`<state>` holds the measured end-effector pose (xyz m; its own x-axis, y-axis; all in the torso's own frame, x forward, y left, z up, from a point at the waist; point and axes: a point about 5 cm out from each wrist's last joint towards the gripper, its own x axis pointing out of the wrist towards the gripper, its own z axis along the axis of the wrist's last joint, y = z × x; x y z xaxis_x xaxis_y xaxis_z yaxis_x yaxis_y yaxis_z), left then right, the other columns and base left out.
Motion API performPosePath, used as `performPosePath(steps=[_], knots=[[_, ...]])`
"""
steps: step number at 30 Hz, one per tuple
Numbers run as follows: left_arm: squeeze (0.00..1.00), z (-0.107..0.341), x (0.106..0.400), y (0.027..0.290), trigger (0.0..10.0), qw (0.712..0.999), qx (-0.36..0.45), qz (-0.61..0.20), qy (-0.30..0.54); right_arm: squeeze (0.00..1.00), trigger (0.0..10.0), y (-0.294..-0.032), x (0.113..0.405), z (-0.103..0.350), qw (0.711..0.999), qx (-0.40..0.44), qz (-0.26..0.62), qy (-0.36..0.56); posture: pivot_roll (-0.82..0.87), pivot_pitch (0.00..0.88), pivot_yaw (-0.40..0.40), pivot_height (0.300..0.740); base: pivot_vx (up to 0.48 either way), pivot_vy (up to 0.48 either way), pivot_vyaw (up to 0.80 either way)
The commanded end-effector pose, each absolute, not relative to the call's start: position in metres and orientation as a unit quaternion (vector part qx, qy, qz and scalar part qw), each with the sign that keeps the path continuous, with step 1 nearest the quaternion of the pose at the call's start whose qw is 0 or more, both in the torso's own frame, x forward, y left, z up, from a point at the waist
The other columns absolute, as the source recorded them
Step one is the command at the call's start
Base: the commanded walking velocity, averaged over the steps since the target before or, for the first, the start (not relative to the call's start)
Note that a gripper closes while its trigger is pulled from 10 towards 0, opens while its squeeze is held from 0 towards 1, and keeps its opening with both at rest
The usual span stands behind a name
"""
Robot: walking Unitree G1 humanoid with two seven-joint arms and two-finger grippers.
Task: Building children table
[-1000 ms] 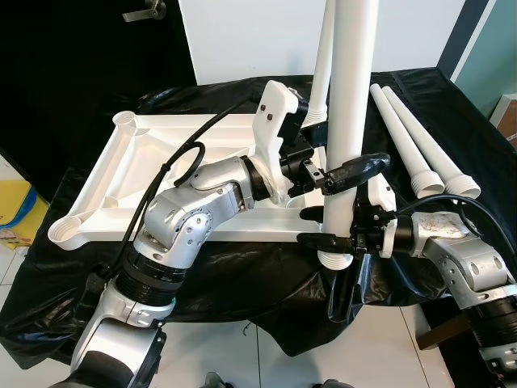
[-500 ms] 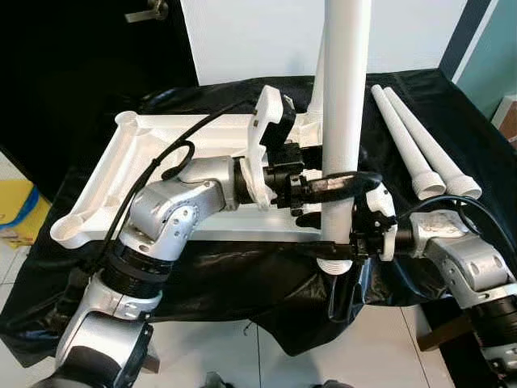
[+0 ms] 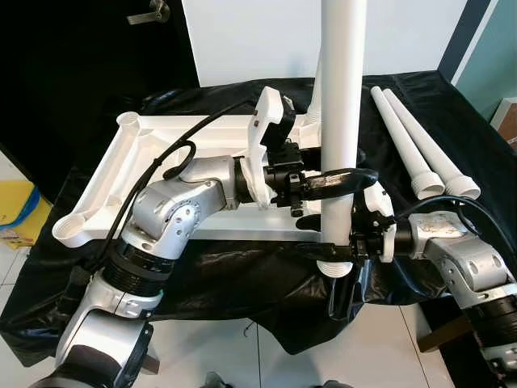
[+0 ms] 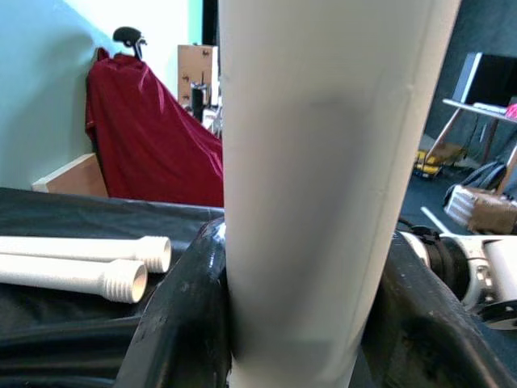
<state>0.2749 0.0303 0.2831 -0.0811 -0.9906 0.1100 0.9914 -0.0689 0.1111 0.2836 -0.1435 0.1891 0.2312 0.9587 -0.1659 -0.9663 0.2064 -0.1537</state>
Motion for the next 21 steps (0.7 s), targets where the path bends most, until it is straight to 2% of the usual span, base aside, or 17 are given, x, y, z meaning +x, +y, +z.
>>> performPosePath(steps=[1, 2, 3, 5, 6, 7, 10, 13, 14, 15, 16, 17, 21], knots=[[0.0, 0.287, 0.272, 0.029, 10.0, 0.647, 0.011, -0.757, -0.084, 1.0, 10.0, -0.144, 0.286, 0.191, 0.785, -0.107, 0.61, 0.013, -0.13, 0.031, 0.027, 0.74, 0.0, 0.0, 0.0], [0.0, 0.289, 0.276, 0.029, 10.0, 0.663, 0.008, -0.744, -0.084, 1.0, 10.0, -0.144, 0.287, 0.191, 0.792, -0.1, 0.602, 0.013, -0.12, 0.031, 0.028, 0.74, 0.0, 0.0, 0.0], [0.0, 0.289, 0.276, 0.029, 10.0, 0.663, 0.008, -0.744, -0.084, 1.0, 10.0, -0.144, 0.287, 0.191, 0.792, -0.1, 0.602, 0.013, -0.12, 0.031, 0.028, 0.74, 0.0, 0.0, 0.0], [0.0, 0.295, 0.286, 0.027, 10.0, 0.704, 0.005, -0.703, -0.098, 1.0, 10.0, -0.145, 0.29, 0.191, 0.809, -0.092, 0.58, 0.003, -0.12, 0.03, 0.03, 0.74, 0.0, 0.0, 0.0], [0.0, 0.295, 0.286, 0.027, 10.0, 0.704, 0.005, -0.703, -0.098, 1.0, 10.0, -0.145, 0.29, 0.191, 0.809, -0.092, 0.58, 0.003, -0.12, 0.03, 0.03, 0.74, 0.0, 0.0, 0.0], [0.0, 0.298, 0.293, 0.026, 10.0, 0.732, 0.009, -0.673, -0.105, 1.0, 10.0, -0.145, 0.291, 0.192, 0.815, -0.089, 0.572, -0.001, -0.12, 0.029, 0.03, 0.74, 0.0, 0.0, 0.0], [0.0, 0.309, 0.307, 0.026, 10.0, 0.784, 0.001, -0.611, -0.11, 1.0, 10.0, -0.143, 0.293, 0.192, 0.836, -0.081, 0.542, -0.015, -0.11, 0.031, 0.027, 0.74, 0.0, 0.0, 0.0], [0.0, 0.315, 0.313, 0.027, 10.0, 0.806, -0.007, -0.583, -0.107, 1.0, 10.0, -0.141, 0.297, 0.193, 0.854, -0.078, 0.514, -0.025, -0.11, 0.031, 0.024, 0.74, 0.0, 0.0, 0.0], [0.0, 0.317, 0.314, 0.027, 10.0, 0.811, -0.008, -0.575, -0.106, 0.59, 10.0, -0.14, 0.299, 0.192, 0.86, -0.077, 0.504, -0.026, -0.11, 0.03, 0.024, 0.74, 0.0, 0.0, 0.0], [0.0, 0.317, 0.314, 0.027, 10.0, 0.811, -0.008, -0.575, -0.106, 0.59, 10.0, -0.14, 0.299, 0.192, 0.86, -0.077, 0.504, -0.026, -0.11, 0.03, 0.024, 0.74, 0.0, 0.0, 0.0], [0.0, 0.317, 0.318, 0.028, 10.0, 0.823, -0.005, -0.558, -0.105, 0.59, 10.0, -0.139, 0.302, 0.192, 0.873, -0.076, 0.481, -0.025, -0.11, 0.029, 0.025, 0.74, 0.0, 0.0, 0.0], [0.0, 0.317, 0.321, 0.028, 10.0, 0.835, -0.011, -0.54, -0.101, 0.0, 10.0, -0.137, 0.307, 0.191, 0.89, -0.073, 0.449, -0.028, -0.11, 0.029, 0.027, 0.74, 0.0, 0.0, 0.0], [0.0, 0.316, 0.326, 0.028, 10.0, 0.852, -0.026, -0.515, -0.092, 0.0, 10.0, -0.132, 0.313, 0.189, 0.917, -0.07, 0.39, -0.038, -0.11, 0.032, 0.03, 0.74, 0.0, 0.0, 0.0]])
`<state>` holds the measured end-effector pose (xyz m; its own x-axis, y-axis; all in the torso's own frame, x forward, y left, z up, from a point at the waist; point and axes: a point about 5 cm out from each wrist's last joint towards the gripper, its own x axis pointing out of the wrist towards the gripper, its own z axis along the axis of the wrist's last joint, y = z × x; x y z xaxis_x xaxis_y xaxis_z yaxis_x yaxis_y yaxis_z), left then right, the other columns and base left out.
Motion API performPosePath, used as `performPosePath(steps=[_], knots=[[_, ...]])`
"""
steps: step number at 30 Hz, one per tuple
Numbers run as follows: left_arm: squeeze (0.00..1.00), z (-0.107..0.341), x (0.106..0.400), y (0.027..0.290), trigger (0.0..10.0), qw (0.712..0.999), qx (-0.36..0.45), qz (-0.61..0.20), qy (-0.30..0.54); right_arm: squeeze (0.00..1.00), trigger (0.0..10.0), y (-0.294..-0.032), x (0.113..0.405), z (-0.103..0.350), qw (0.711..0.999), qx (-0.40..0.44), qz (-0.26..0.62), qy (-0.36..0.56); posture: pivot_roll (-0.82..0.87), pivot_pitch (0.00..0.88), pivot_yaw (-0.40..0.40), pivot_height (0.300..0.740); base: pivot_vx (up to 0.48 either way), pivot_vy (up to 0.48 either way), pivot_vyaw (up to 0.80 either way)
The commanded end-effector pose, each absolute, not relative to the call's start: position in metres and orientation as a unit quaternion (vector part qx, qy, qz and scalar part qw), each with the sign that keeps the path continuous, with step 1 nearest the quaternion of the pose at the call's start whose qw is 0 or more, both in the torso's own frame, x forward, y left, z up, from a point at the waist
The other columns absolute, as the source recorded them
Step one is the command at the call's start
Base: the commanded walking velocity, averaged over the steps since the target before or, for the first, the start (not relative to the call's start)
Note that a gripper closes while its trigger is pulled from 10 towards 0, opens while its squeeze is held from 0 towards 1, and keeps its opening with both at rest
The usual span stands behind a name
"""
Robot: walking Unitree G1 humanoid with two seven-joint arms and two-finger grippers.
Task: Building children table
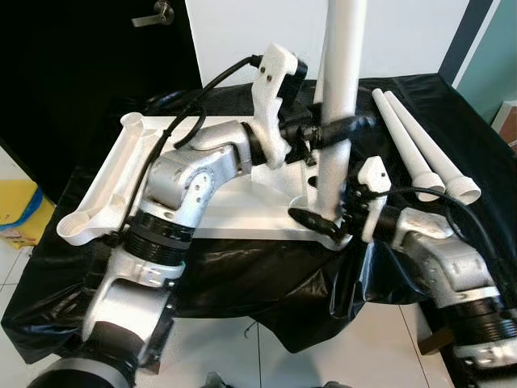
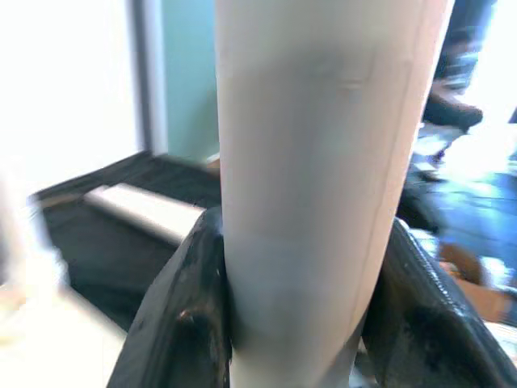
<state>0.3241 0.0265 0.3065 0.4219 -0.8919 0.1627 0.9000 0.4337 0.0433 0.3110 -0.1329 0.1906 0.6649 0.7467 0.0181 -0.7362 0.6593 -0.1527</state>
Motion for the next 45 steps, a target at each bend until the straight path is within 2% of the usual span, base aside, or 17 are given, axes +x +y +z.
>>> performPosePath(steps=[1, 3, 4, 5, 7, 17, 23, 32, 45], knots=[[0.0, 0.316, 0.327, 0.026, 10.0, 0.856, -0.03, -0.509, -0.09, 0.0, 10.0, -0.129, 0.315, 0.189, 0.925, -0.071, 0.37, -0.044, -0.1, 0.035, 0.03, 0.74, 0.0, 0.0, 0.0], [0.0, 0.317, 0.329, 0.021, 10.0, 0.864, -0.04, -0.494, -0.089, 0.0, 10.0, -0.123, 0.319, 0.19, 0.944, -0.064, 0.318, -0.06, -0.08, 0.052, 0.032, 0.74, 0.0, 0.0, 0.0], [0.0, 0.317, 0.329, 0.021, 10.0, 0.864, -0.04, -0.494, -0.089, 0.0, 10.0, -0.123, 0.319, 0.19, 0.944, -0.064, 0.318, -0.06, -0.08, 0.052, 0.032, 0.74, 0.0, 0.0, 0.0], [0.0, 0.321, 0.326, 0.015, 10.0, 0.863, -0.042, -0.495, -0.093, 0.0, 10.0, -0.123, 0.324, 0.189, 0.96, -0.054, 0.269, -0.061, -0.05, 0.068, 0.023, 0.74, 0.0, 0.0, 0.0], [0.0, 0.322, 0.325, 0.012, 10.0, 0.862, -0.043, -0.496, -0.094, 0.0, 10.0, -0.123, 0.326, 0.188, 0.966, -0.045, 0.247, -0.059, -0.05, 0.073, 0.011, 0.74, 0.0, 0.0, 0.0], [0.0, 0.333, 0.322, -0.007, 10.0, 0.876, -0.067, -0.464, -0.118, 0.0, 10.0, -0.11, 0.333, 0.194, 0.978, -0.037, 0.19, -0.074, -0.03, 0.091, -0.042, 0.74, 0.0, 0.0, 0.0], [0.0, 0.339, 0.322, -0.011, 10.0, 0.88, -0.079, -0.45, -0.132, 0.0, 10.0, -0.11, 0.336, 0.199, 0.982, -0.05, 0.152, -0.096, -0.05, 0.095, -0.044, 0.74, 0.0, 0.0, 0.0], [0.0, 0.339, 0.319, -0.016, 10.0, 0.873, -0.089, -0.461, -0.132, 0.0, 10.0, -0.106, 0.331, 0.198, 0.99, -0.037, 0.077, -0.112, -0.1, 0.099, 0.038, 0.74, 0.0, 0.0, 0.0], [0.0, 0.33, 0.313, -0.034, 10.0, 0.862, -0.064, -0.489, -0.121, 0.0, 10.0, -0.084, 0.322, 0.206, 0.981, -0.082, 0.09, -0.149, -0.14, 0.098, 0.094, 0.74, 0.0, 0.0, 0.0]])
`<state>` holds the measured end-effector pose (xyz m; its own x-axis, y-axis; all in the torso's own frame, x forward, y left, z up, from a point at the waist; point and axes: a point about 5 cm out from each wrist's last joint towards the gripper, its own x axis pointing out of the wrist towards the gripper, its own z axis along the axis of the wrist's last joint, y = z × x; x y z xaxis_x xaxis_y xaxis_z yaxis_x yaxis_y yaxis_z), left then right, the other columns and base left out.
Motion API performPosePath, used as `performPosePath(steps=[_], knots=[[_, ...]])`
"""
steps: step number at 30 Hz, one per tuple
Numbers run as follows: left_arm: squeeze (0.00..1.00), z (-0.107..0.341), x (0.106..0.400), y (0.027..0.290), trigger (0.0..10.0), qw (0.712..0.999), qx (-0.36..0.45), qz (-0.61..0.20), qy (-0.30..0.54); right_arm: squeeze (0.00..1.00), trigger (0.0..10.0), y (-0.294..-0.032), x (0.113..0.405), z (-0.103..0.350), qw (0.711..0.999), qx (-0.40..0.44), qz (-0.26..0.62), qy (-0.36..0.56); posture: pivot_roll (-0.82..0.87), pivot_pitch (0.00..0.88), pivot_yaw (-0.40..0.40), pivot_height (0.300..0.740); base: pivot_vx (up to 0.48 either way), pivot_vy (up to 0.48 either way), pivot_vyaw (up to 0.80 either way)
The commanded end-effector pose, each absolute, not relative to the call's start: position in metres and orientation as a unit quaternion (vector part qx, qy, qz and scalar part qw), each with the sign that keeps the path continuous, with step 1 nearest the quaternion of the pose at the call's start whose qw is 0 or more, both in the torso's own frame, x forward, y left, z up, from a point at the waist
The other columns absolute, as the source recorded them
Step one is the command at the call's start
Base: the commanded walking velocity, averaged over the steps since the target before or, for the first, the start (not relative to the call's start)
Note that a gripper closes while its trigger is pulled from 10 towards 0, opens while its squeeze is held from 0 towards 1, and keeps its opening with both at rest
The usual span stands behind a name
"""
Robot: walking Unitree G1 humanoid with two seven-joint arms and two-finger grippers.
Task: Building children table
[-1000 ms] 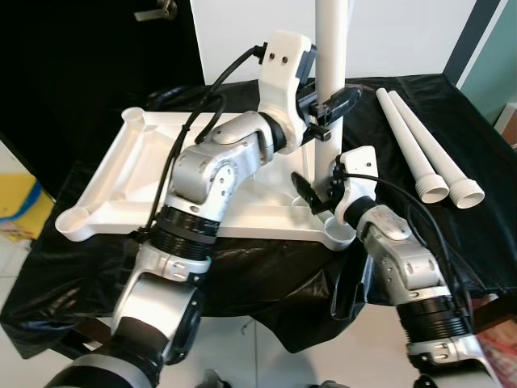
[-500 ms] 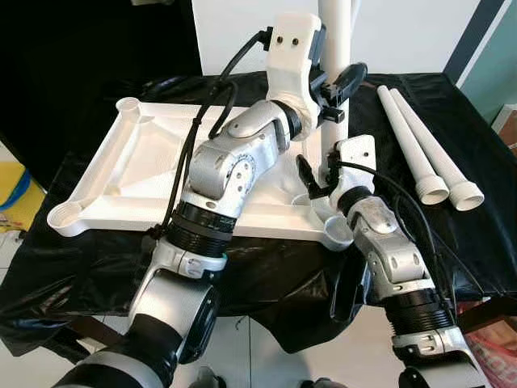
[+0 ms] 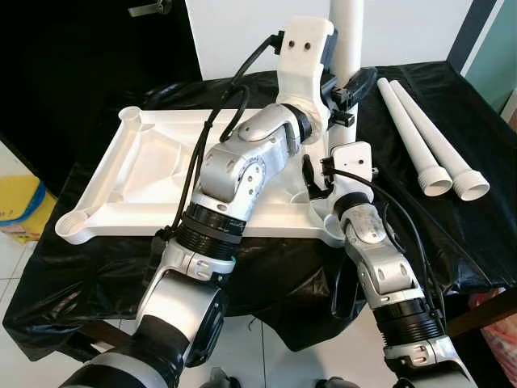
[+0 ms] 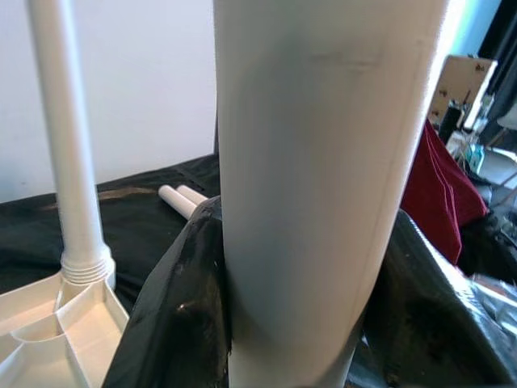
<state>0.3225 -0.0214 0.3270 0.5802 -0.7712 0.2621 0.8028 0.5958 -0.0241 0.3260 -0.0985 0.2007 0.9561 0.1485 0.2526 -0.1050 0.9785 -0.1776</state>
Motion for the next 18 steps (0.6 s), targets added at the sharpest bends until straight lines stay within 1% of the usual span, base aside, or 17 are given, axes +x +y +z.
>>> performPosePath(steps=[1, 2, 3, 7, 16, 17, 18], knots=[[0.0, 0.3298, 0.3113, -0.0358, 10.0, 0.859, -0.054, -0.493, -0.124, 0.0, 10.0, -0.0829, 0.3217, 0.2062, 0.98, -0.091, 0.095, -0.15, -0.14, 0.099, 0.096, 0.74, 0.0, 0.0, 0.0], [0.0, 0.3294, 0.3099, -0.0374, 10.0, 0.858, -0.046, -0.496, -0.128, 0.0, 10.0, -0.0822, 0.3213, 0.2064, 0.979, -0.096, 0.099, -0.149, -0.14, 0.097, 0.096, 0.74, 0.0, 0.0, 0.0], [0.0, 0.3289, 0.3091, -0.0386, 10.0, 0.857, -0.043, -0.498, -0.128, 0.0, 10.0, -0.0821, 0.3214, 0.2054, 0.981, -0.084, 0.1, -0.144, -0.14, 0.098, 0.095, 0.74, 0.0, 0.0, 0.0], [0.0, 0.3289, 0.3074, -0.0406, 10.0, 0.854, -0.05, -0.501, -0.129, 0.0, 10.0, -0.0844, 0.3216, 0.2042, 0.984, -0.069, 0.094, -0.138, -0.14, 0.097, 0.092, 0.74, 0.0, 0.0, 0.0], [0.0, 0.3283, 0.3105, -0.0391, 10.0, 0.859, -0.048, -0.493, -0.131, 0.0, 10.0, -0.0899, 0.3239, 0.2059, 0.986, -0.052, 0.075, -0.141, -0.14, 0.087, 0.084, 0.74, 0.0, 0.0, 0.0], [0.0, 0.3283, 0.3107, -0.0389, 10.0, 0.859, -0.047, -0.492, -0.132, 0.0, 9.4, -0.0908, 0.3243, 0.2061, 0.987, -0.045, 0.071, -0.14, -0.14, 0.084, 0.081, 0.74, 0.0, 0.0, 0.0], [0.0, 0.3284, 0.3109, -0.0388, 10.0, 0.859, -0.047, -0.492, -0.133, 0.0, 7.6, -0.0917, 0.3247, 0.2067, 0.987, -0.038, 0.069, -0.14, -0.14, 0.081, 0.079, 0.74, 0.0, 0.0, 0.0]])
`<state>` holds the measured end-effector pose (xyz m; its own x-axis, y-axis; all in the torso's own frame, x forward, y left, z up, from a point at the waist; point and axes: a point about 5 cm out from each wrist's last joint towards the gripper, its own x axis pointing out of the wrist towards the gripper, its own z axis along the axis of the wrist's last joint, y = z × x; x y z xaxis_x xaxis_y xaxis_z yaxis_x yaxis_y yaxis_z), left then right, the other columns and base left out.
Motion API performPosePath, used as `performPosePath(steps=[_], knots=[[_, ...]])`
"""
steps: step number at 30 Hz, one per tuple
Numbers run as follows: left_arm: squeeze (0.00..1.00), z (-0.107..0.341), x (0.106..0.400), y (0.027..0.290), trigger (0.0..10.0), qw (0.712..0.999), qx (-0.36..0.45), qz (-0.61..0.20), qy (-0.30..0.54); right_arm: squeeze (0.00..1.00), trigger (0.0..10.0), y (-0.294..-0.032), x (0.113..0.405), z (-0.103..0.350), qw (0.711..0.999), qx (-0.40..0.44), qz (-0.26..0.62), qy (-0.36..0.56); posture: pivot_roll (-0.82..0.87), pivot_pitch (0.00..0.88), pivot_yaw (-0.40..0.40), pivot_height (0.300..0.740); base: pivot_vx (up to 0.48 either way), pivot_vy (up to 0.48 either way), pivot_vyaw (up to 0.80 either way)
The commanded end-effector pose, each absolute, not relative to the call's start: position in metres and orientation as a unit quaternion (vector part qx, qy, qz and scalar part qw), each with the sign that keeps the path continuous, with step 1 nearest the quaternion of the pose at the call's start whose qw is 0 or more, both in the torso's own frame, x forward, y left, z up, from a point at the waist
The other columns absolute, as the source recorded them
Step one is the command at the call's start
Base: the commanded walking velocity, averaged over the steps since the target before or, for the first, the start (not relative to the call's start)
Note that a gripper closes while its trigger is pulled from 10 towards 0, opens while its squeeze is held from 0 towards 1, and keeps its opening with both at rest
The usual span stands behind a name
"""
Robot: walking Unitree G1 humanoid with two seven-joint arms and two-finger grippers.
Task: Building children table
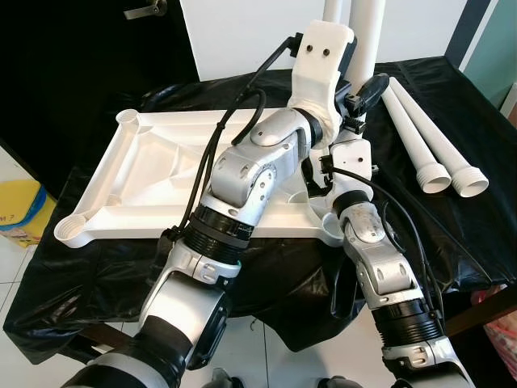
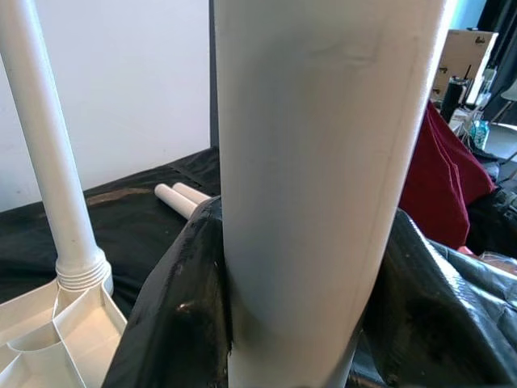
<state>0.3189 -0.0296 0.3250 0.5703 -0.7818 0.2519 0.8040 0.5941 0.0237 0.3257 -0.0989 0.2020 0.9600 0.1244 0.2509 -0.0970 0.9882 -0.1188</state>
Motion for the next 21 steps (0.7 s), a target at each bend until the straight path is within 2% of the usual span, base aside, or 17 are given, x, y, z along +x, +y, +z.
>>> performPosePath(steps=[1, 2, 3, 4, 6, 7, 21], knots=[[0.0, 0.3284, 0.3109, -0.0388, 10.0, 0.859, -0.047, -0.492, -0.133, 0.0, 7.6, -0.0917, 0.3247, 0.2067, 0.987, -0.038, 0.069, -0.14, -0.14, 0.081, 0.079, 0.74, 0.0, 0.0, 0.0], [0.0, 0.3284, 0.3109, -0.0387, 10.0, 0.859, -0.048, -0.491, -0.134, 0.0, 7.6, -0.0922, 0.3249, 0.2071, 0.987, -0.034, 0.067, -0.14, -0.14, 0.081, 0.079, 0.74, 0.0, 0.0, 0.0], [0.0, 0.3286, 0.311, -0.0386, 10.0, 0.859, -0.047, -0.491, -0.134, 0.0, 4.5, -0.0929, 0.3252, 0.208, 0.987, -0.027, 0.065, -0.141, -0.14, 0.077, 0.078, 0.74, 0.0, 0.0, 0.0], [0.0, 0.3289, 0.3109, -0.0387, 10.0, 0.859, -0.049, -0.492, -0.135, 0.0, 2.7, -0.0939, 0.3257, 0.2085, 0.988, -0.015, 0.063, -0.139, -0.14, 0.074, 0.078, 0.74, 0.0, 0.0, 0.0], [0.0, 0.3289, 0.3109, -0.0387, 10.0, 0.859, -0.05, -0.492, -0.135, 0.0, 2.7, -0.0943, 0.326, 0.2083, 0.989, -0.011, 0.063, -0.137, -0.14, 0.074, 0.078, 0.74, 0.0, 0.0, 0.0], [0.0, 0.3295, 0.3108, -0.0387, 10.0, 0.858, -0.051, -0.492, -0.137, 0.0, 0.0, -0.0952, 0.3263, 0.2081, 0.989, -0.007, 0.061, -0.135, -0.14, 0.071, 0.076, 0.74, 0.0, 0.0, 0.0], [0.0, 0.3287, 0.3101, -0.0371, 10.0, 0.859, -0.05, -0.49, -0.14, 0.0, 0.0, -0.0996, 0.3257, 0.2089, 0.989, -0.001, 0.047, -0.141, -0.14, 0.063, 0.061, 0.74, 0.0, 0.0, 0.0]])
